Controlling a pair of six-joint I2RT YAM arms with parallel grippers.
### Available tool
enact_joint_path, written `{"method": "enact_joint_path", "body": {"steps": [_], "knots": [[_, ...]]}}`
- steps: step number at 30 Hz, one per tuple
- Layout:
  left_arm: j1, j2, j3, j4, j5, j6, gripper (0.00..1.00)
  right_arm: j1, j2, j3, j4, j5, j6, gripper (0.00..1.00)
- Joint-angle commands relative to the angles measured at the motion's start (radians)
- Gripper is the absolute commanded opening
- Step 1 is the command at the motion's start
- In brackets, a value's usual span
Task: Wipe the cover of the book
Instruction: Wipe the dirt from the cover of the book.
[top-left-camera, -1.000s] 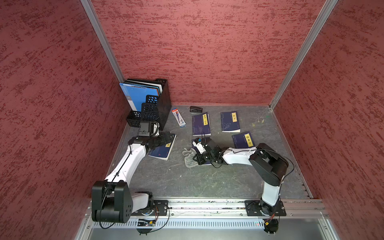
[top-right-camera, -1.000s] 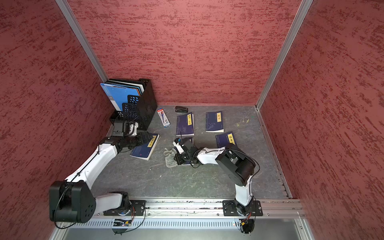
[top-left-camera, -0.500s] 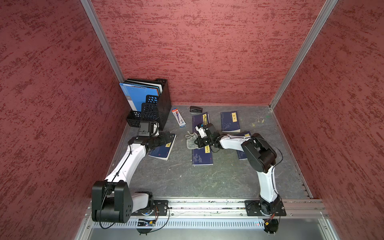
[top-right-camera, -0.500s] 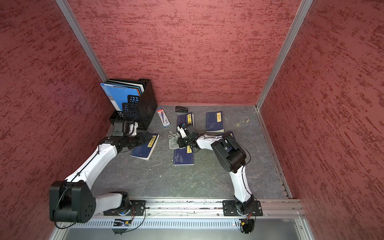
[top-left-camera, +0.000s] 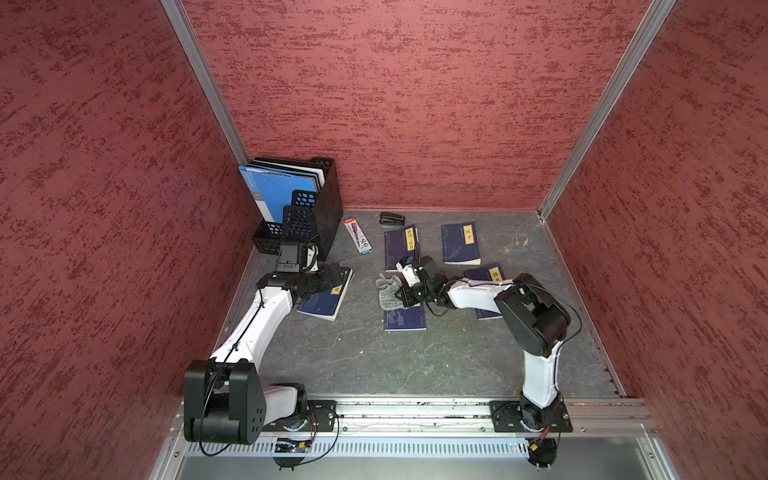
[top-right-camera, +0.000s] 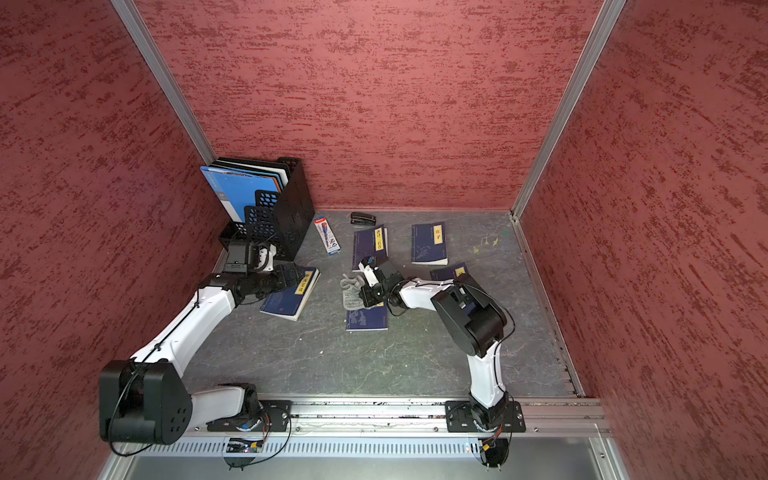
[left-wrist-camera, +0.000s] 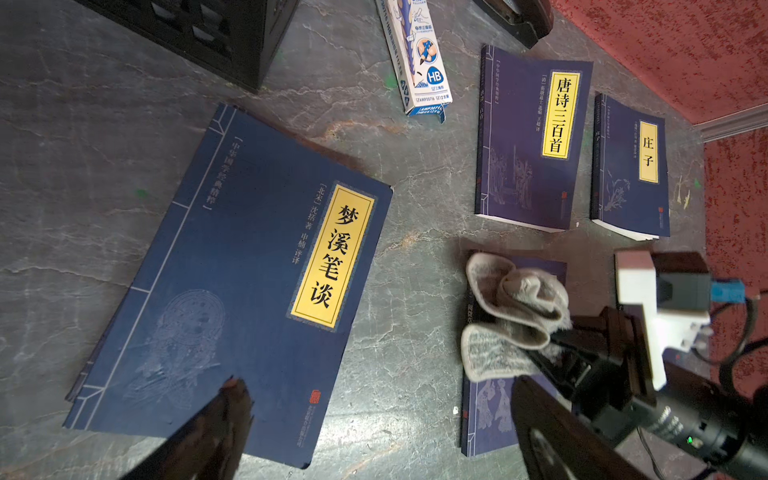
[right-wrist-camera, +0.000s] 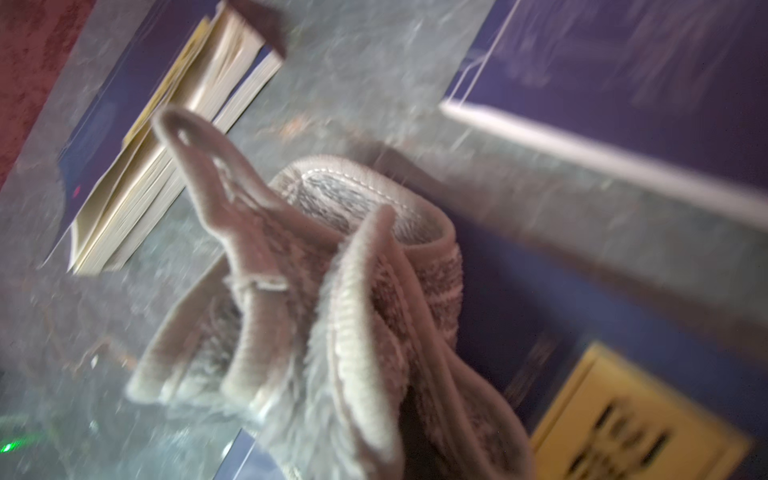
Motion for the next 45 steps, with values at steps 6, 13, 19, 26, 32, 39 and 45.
{"method": "enact_joint_path", "body": {"steps": [6, 13, 19, 26, 32, 39, 45], "knots": [[0.005, 0.022, 0.028, 0.012, -0.001, 0.013, 0.99, 0.103, -0.048, -0.202, -0.077, -0.061, 0.052, 0.08], [0.002, 0.023, 0.031, 0.013, 0.000, 0.012, 0.99, 0.099, 0.019, -0.109, -0.099, 0.011, 0.028, 0.08], [0.004, 0.018, 0.027, 0.010, -0.001, 0.014, 0.99, -0.017, 0.126, 0.025, -0.100, 0.052, 0.034, 0.08], [0.002, 0.021, 0.028, 0.013, 0.004, 0.013, 0.99, -0.075, 0.205, 0.212, -0.169, 0.055, -0.037, 0.08], [0.003, 0.017, 0.025, 0.009, 0.002, 0.014, 0.99, -0.074, 0.148, 0.158, -0.164, 0.013, -0.031, 0.08], [0.000, 0.022, 0.033, 0.011, 0.003, 0.013, 0.99, 0.021, -0.032, -0.111, -0.125, -0.019, 0.016, 0.08], [-0.007, 0.031, 0.033, 0.025, 0.002, 0.009, 0.99, 0.032, -0.105, -0.255, -0.092, 0.027, 0.081, 0.08]]}}
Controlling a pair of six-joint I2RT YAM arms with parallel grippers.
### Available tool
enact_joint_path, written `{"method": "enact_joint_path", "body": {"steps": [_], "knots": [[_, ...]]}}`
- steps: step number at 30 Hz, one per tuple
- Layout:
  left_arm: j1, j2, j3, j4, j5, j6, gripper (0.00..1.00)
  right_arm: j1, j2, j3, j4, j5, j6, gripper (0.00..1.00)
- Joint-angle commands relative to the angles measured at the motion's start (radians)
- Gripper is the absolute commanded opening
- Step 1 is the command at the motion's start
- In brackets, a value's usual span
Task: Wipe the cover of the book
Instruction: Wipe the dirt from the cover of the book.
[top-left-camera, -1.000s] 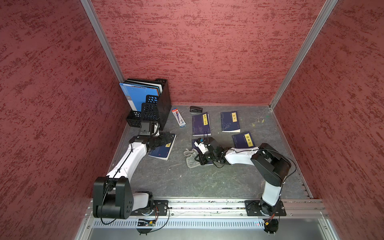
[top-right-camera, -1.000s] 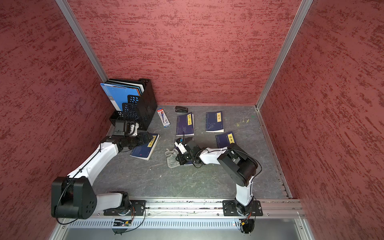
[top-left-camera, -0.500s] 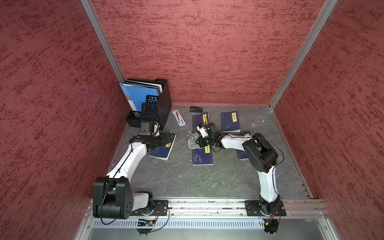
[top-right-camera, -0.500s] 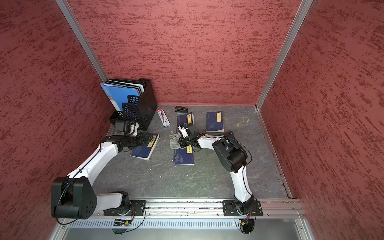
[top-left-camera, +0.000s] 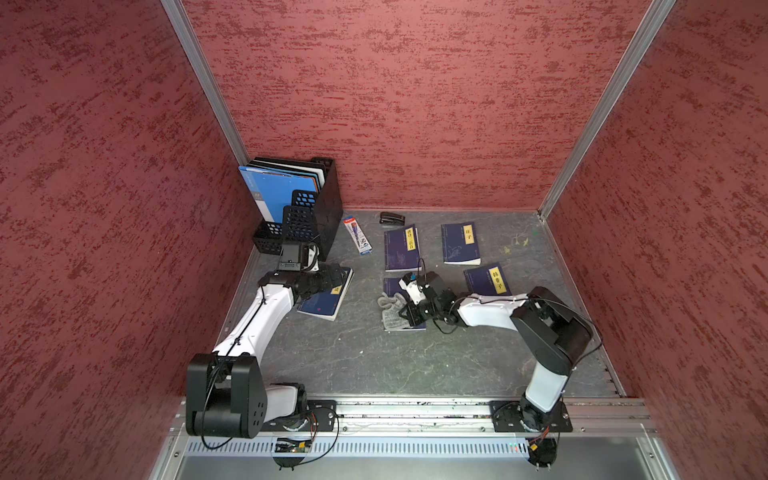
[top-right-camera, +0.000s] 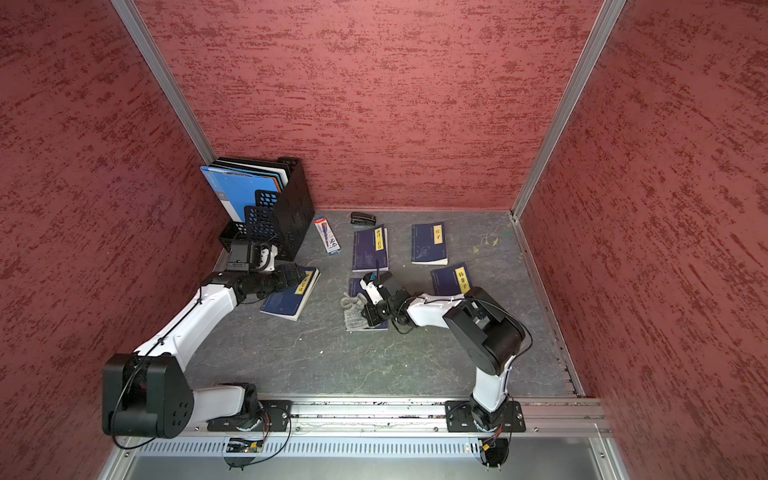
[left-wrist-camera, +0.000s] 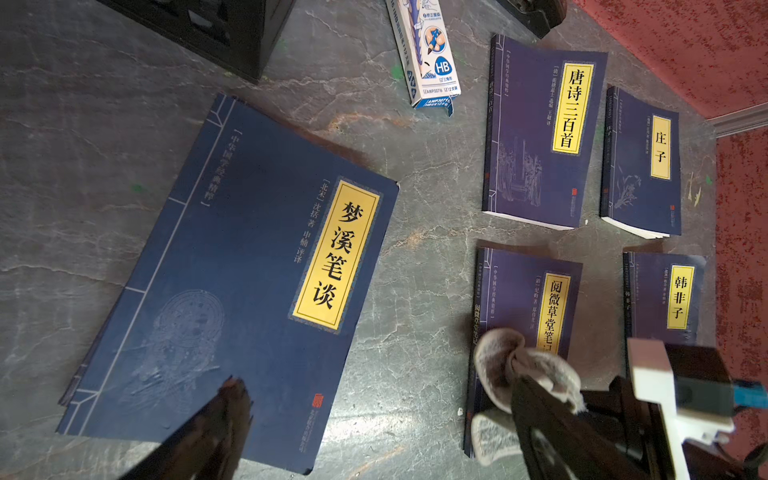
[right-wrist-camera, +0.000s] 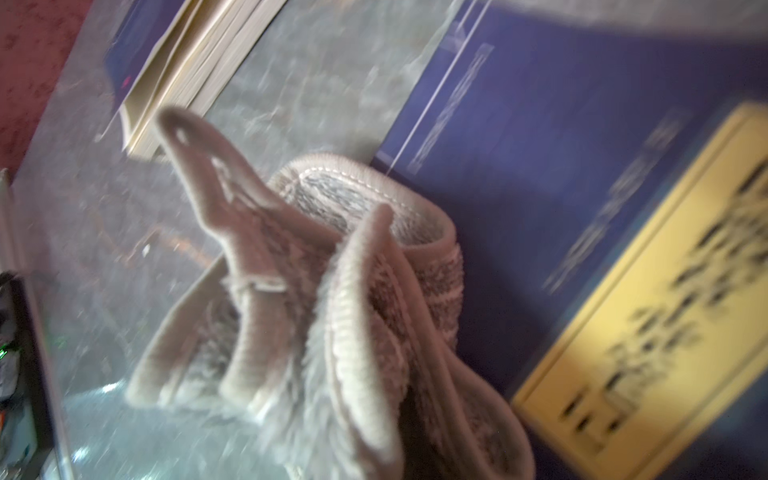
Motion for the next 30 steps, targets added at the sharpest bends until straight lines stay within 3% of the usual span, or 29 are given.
{"method": "enact_joint_path", "body": {"steps": [1, 8, 15, 21, 30], "knots": [[-0.008, 0.012, 0.030, 0.025, 0.002, 0.006, 0.99, -0.017, 0.049, -0.053, -0.120, 0.053, 0.045, 0.08], [-0.033, 0.024, 0.027, 0.027, -0.009, 0.002, 0.99, -0.156, 0.211, 0.154, -0.144, 0.117, 0.027, 0.08], [-0.067, 0.012, 0.025, 0.016, -0.036, 0.000, 0.99, -0.185, 0.290, 0.308, -0.199, 0.127, -0.025, 0.08], [-0.077, 0.019, 0.038, 0.011, -0.046, 0.002, 0.99, -0.162, 0.150, 0.121, -0.175, 0.093, 0.007, 0.08], [-0.103, 0.067, 0.076, 0.013, -0.062, 0.002, 0.99, -0.001, -0.025, -0.136, -0.120, 0.085, 0.175, 0.08]]}}
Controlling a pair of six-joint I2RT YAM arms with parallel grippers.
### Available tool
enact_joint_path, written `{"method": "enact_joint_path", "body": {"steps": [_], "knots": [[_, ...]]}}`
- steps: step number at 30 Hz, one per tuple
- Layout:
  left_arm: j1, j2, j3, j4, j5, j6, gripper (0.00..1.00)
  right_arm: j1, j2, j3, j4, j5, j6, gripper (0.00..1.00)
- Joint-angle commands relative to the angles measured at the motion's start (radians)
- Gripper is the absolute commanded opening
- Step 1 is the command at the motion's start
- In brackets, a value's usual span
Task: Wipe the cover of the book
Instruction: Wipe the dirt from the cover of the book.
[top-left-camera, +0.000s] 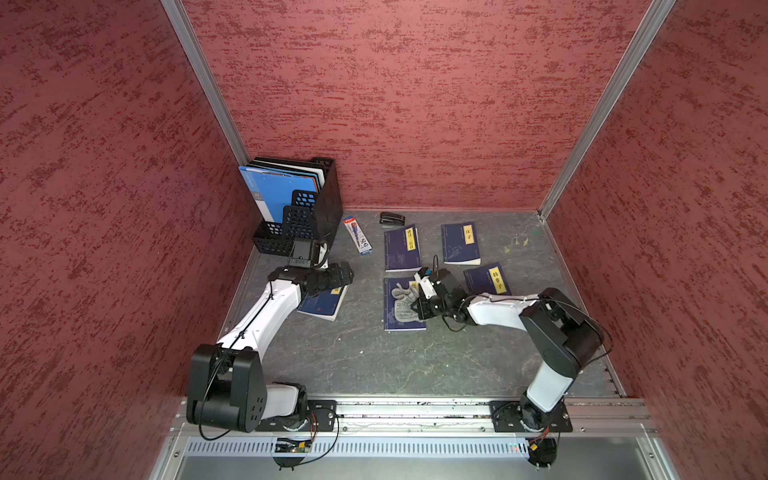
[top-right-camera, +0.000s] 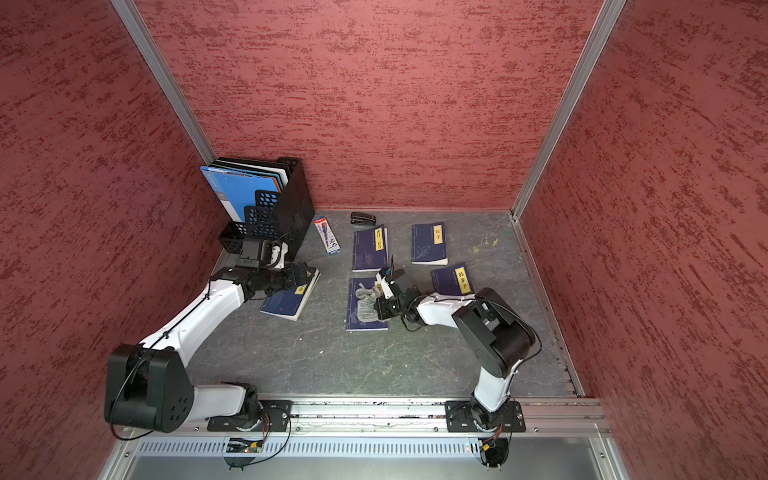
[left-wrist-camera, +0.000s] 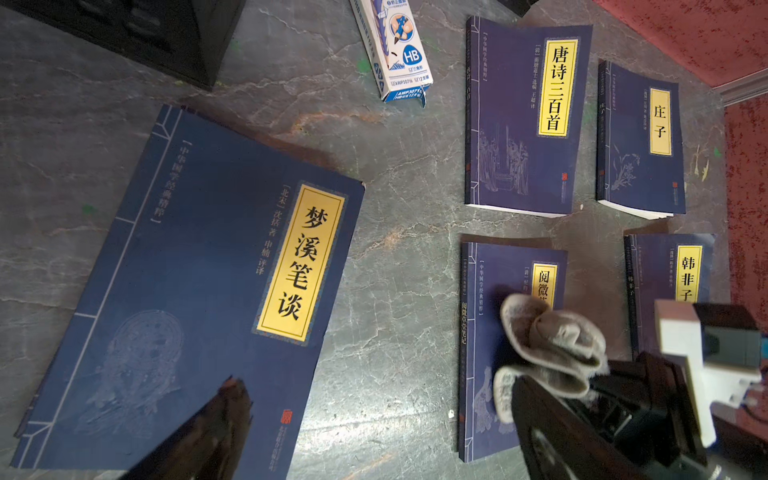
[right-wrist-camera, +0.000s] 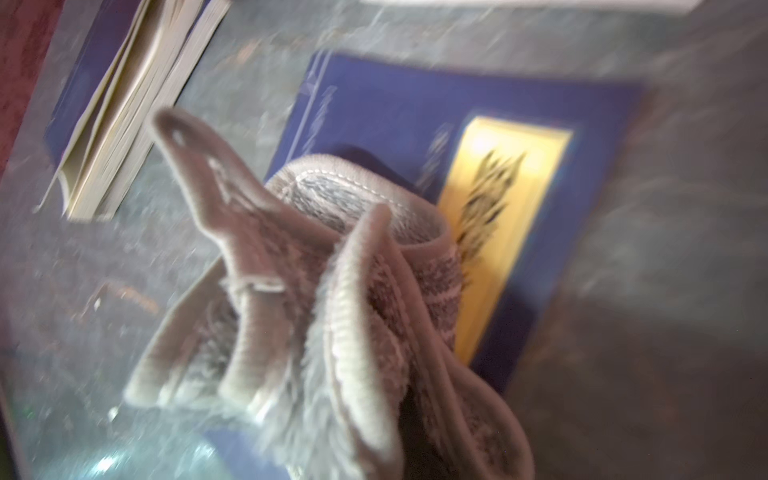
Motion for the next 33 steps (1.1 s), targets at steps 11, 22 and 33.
{"method": "enact_joint_path", "body": {"steps": [11, 22, 33], "knots": [[-0.024, 0.001, 0.027, -0.006, -0.029, 0.005, 0.99, -0.092, 0.201, 0.115, -0.127, 0.078, -0.001, 0.08], [-0.030, -0.021, 0.022, -0.026, -0.039, 0.005, 0.99, -0.075, 0.347, 0.395, -0.211, 0.024, -0.078, 0.08], [-0.029, -0.005, 0.041, -0.019, -0.039, 0.016, 0.99, 0.113, 0.165, 0.082, -0.121, -0.023, 0.051, 0.08]]}}
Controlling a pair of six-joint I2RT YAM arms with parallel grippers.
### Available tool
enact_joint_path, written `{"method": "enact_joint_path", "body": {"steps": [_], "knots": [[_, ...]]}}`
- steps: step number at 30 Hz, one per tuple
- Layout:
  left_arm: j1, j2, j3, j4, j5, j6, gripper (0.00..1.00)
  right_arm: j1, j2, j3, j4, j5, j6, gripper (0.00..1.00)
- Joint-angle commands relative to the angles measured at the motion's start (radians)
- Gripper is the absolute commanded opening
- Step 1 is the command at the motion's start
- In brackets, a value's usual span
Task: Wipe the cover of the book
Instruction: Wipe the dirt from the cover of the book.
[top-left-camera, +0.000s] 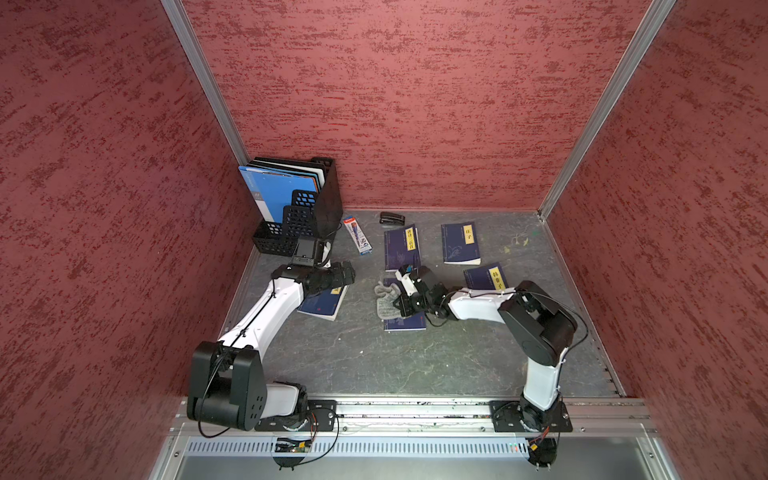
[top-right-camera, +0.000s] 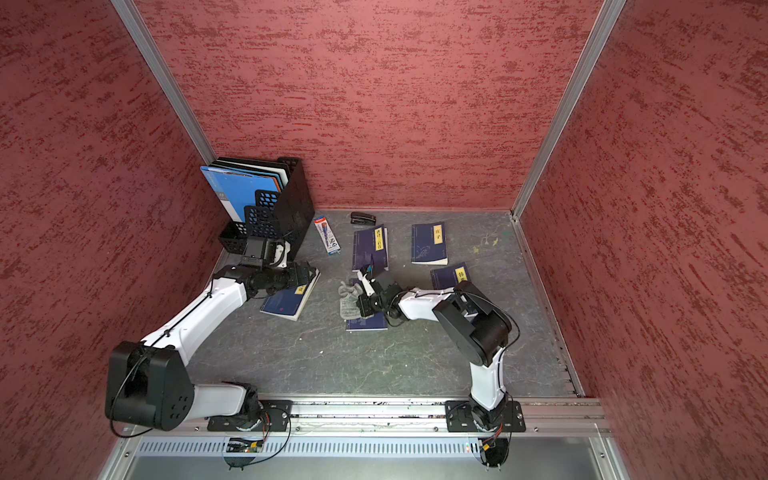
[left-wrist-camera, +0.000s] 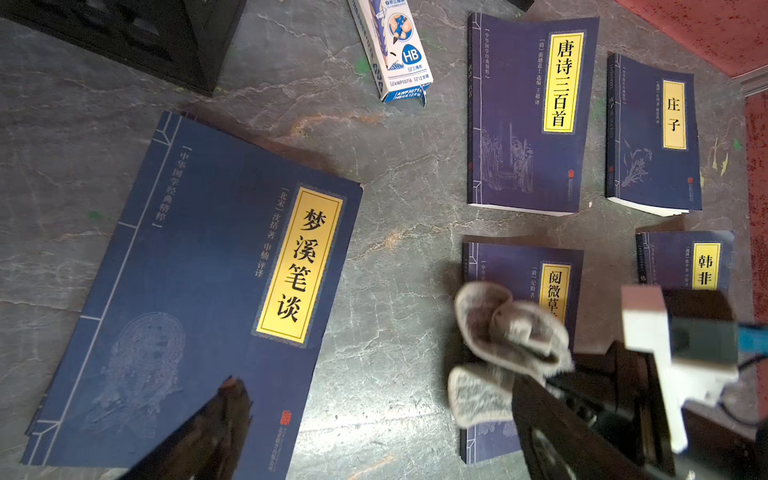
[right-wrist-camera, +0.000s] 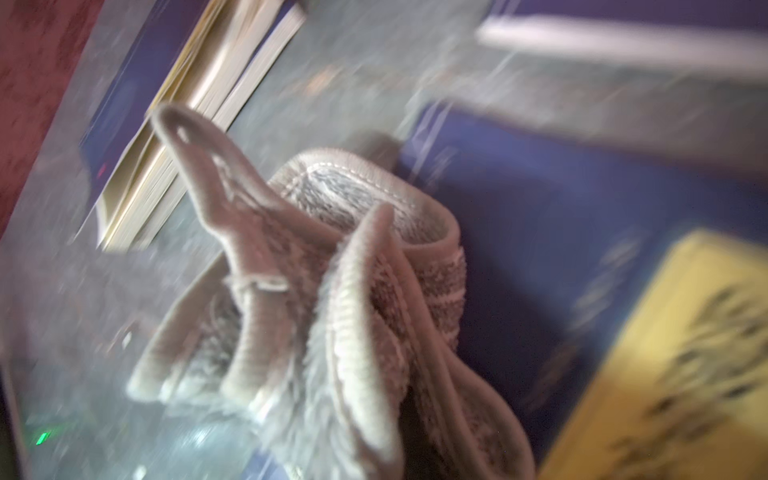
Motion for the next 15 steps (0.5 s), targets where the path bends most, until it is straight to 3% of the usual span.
{"method": "enact_joint_path", "body": {"steps": [1, 5, 15], "knots": [[-0.004, 0.002, 0.033, -0.002, -0.002, 0.016, 0.99, 0.031, 0.017, -0.095, -0.111, -0.027, 0.060, 0.08], [-0.001, 0.007, 0.036, -0.002, -0.001, 0.018, 0.99, 0.001, 0.051, -0.057, -0.108, -0.002, 0.035, 0.09], [0.004, -0.040, 0.005, -0.010, 0.000, 0.013, 1.00, -0.142, 0.280, 0.287, -0.178, -0.009, -0.073, 0.08]]}}
